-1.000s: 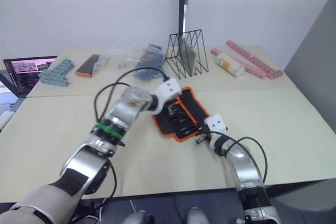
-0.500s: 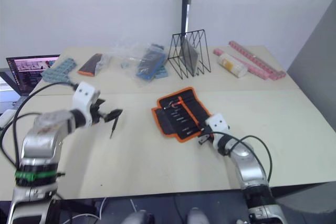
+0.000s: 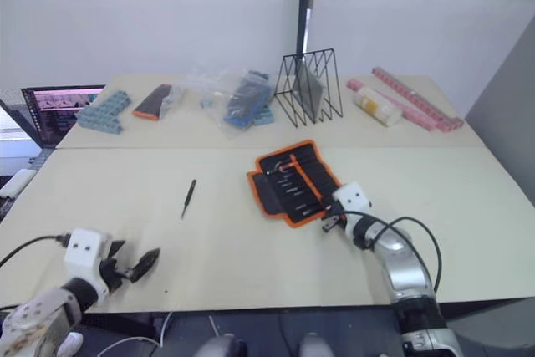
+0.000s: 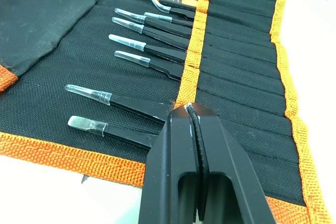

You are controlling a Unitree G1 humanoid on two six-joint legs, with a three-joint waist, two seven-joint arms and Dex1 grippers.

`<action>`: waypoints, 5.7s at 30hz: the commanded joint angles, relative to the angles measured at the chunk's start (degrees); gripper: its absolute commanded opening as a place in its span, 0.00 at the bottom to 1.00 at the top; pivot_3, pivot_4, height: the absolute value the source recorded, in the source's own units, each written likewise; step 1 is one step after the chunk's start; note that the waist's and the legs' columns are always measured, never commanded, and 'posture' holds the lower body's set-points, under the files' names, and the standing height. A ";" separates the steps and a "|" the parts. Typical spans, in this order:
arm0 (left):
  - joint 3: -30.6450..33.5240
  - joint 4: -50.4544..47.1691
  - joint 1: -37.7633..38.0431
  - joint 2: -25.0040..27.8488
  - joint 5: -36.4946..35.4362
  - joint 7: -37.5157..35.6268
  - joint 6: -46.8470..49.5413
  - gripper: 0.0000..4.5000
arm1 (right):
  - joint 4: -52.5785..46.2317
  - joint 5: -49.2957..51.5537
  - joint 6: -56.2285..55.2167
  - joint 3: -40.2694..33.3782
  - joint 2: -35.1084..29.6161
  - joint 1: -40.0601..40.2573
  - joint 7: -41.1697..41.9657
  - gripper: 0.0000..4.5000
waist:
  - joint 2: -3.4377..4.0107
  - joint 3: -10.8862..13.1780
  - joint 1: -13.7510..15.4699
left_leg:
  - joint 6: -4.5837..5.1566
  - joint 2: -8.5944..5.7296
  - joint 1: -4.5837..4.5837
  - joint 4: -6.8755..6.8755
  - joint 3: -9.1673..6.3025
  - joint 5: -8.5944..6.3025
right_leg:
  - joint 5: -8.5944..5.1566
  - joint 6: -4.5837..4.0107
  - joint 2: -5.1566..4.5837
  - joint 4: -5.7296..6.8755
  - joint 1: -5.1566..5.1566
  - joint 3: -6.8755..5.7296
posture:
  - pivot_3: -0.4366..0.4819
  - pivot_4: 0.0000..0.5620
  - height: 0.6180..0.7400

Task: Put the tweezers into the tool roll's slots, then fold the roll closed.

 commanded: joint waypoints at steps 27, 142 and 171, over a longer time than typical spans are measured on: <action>-7.80 2.24 -13.84 -3.53 -5.15 15.15 2.31 1.00 | 1.11 -0.54 3.95 1.71 -0.06 2.14 0.70 0.00 | 0.22 -0.08 -0.12 | 0.04 0.15 0.16 -0.01 0.00 -0.06 | -0.20 -0.06 0.17 -0.63 0.74 -0.15 | 0.48 0.27 1.00; -49.65 74.48 -78.87 -13.04 16.42 -16.66 -17.91 0.00 | -2.68 -1.91 6.50 2.52 2.95 4.33 -7.09 0.00 | 0.03 0.08 -0.15 | 0.05 -0.20 0.11 0.00 -0.08 -0.03 | -0.22 0.06 0.19 -0.04 0.51 -0.18 | 0.48 0.27 1.00; -42.63 99.61 -88.37 -22.72 20.55 -9.42 -34.04 0.27 | -4.07 -3.03 8.71 3.30 4.61 4.75 -8.02 0.00 | 0.00 0.09 -0.26 | 0.05 -0.28 0.13 0.14 -0.07 -0.02 | -0.26 0.15 0.19 0.09 0.54 -0.20 | 0.48 0.27 1.00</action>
